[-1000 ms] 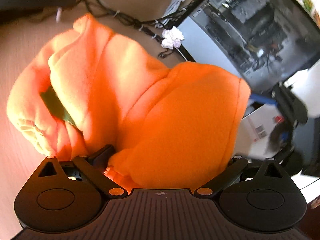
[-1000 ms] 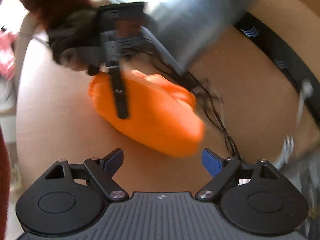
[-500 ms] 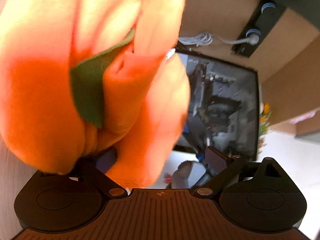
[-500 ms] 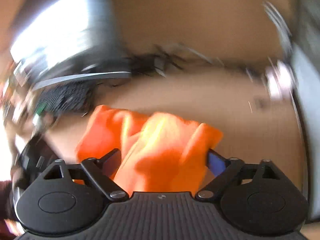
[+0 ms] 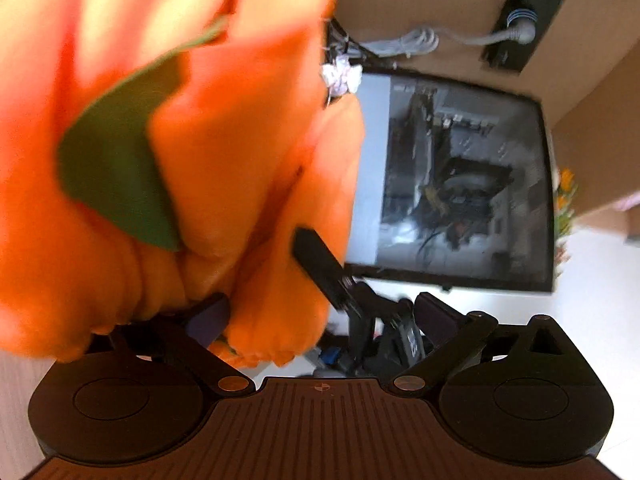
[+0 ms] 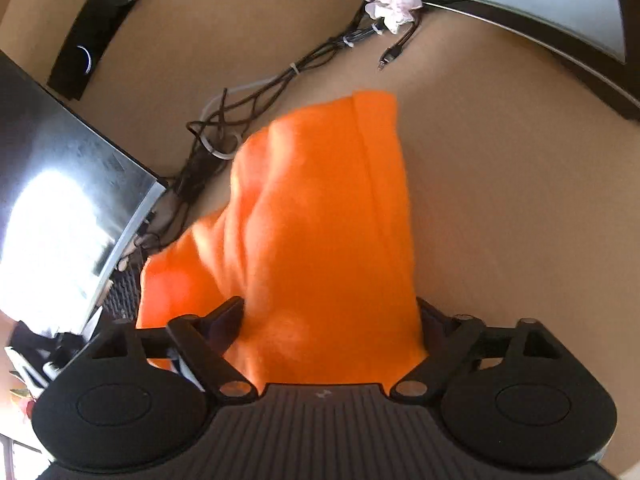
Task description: Fold clothes
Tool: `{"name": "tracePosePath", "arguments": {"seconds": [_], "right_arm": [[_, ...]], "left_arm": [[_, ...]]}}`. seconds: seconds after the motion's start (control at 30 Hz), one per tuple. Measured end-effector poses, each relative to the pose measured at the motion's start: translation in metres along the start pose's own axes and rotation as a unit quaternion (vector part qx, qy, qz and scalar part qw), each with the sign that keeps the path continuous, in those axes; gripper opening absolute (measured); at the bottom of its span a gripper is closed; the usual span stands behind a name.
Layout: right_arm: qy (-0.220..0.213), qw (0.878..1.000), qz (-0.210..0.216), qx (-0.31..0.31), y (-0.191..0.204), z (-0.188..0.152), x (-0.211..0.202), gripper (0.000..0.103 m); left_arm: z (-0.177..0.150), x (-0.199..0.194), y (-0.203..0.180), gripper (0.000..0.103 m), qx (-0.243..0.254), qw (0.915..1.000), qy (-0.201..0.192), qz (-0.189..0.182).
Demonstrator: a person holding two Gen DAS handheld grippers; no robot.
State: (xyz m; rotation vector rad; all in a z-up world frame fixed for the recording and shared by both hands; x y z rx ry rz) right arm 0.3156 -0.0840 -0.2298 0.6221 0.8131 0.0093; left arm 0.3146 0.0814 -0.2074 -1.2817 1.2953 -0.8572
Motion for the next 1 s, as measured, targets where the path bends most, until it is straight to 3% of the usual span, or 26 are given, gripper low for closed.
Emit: {"name": "tracePosePath", "arguments": {"seconds": [0.07,0.17,0.23,0.3,0.37,0.4,0.43,0.47,0.53,0.63,0.73,0.77,0.8,0.83,1.0], "right_arm": [[-0.005,1.0,0.005,0.0,0.001,-0.002,0.003,0.055],[-0.012,1.0,0.01,-0.005,0.001,-0.002,0.007,0.047],[-0.014,0.999,0.002,-0.037,0.001,0.005,0.004,0.041],[-0.017,0.996,-0.013,-0.082,0.002,0.017,0.0,0.035],[-0.023,0.986,-0.048,-0.161,0.01,0.033,-0.008,0.033],[-0.031,0.972,-0.078,-0.221,0.018,0.041,-0.012,0.033],[-0.042,0.948,-0.115,-0.293,0.03,0.05,-0.017,0.033],[-0.055,0.917,-0.147,-0.366,0.045,0.055,-0.022,0.033],[-0.077,0.837,-0.197,-0.504,0.08,0.056,-0.025,0.033],[-0.08,0.712,-0.235,-0.657,0.123,0.033,-0.01,0.034],[-0.056,0.629,-0.233,-0.74,0.134,-0.001,0.018,0.034],[-0.051,0.608,-0.232,-0.758,0.134,-0.009,0.025,0.034],[-0.046,0.595,-0.231,-0.768,0.132,-0.014,0.03,0.034],[-0.04,0.591,-0.231,-0.772,0.129,-0.016,0.034,0.034],[-0.03,0.586,-0.234,-0.775,0.122,-0.01,0.041,0.034]], "left_arm": [[-0.005,-0.012,-0.028,0.101,0.084,0.9958,-0.007,0.034],[-0.003,-0.043,-0.076,0.101,0.232,0.9656,-0.072,0.093],[0.013,-0.058,-0.086,0.101,0.271,0.9446,-0.117,0.144],[0.037,-0.068,-0.075,0.101,0.276,0.9264,-0.143,0.212],[0.049,-0.066,-0.057,0.101,0.255,0.9268,-0.134,0.241],[0.048,-0.06,-0.048,0.101,0.244,0.9325,-0.12,0.237],[0.047,-0.055,-0.039,0.101,0.233,0.938,-0.106,0.233],[0.045,-0.049,-0.031,0.101,0.223,0.9431,-0.093,0.229],[0.04,-0.037,-0.019,0.101,0.202,0.9539,-0.076,0.208],[0.032,-0.02,-0.007,0.101,0.176,0.9685,-0.061,0.166],[0.022,-0.017,-0.01,0.101,0.189,0.9671,-0.05,0.162],[0.018,-0.02,-0.012,0.101,0.197,0.9653,-0.048,0.165],[0.015,-0.029,-0.017,0.101,0.212,0.9611,-0.051,0.17],[0.012,-0.042,-0.025,0.101,0.232,0.9559,-0.06,0.17],[0.025,-0.098,-0.071,0.101,0.305,0.9246,-0.163,0.16]]}}
Point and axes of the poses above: each gripper's, at about its wrist camera, not at the fingertips, and x roughly the way its jaws point, y to its left, z to its top, the point moved 7 cm from there along x, roughly the way its jaws point, and after that the axes turned 7 degrees about -x, right-handed, at the moved point
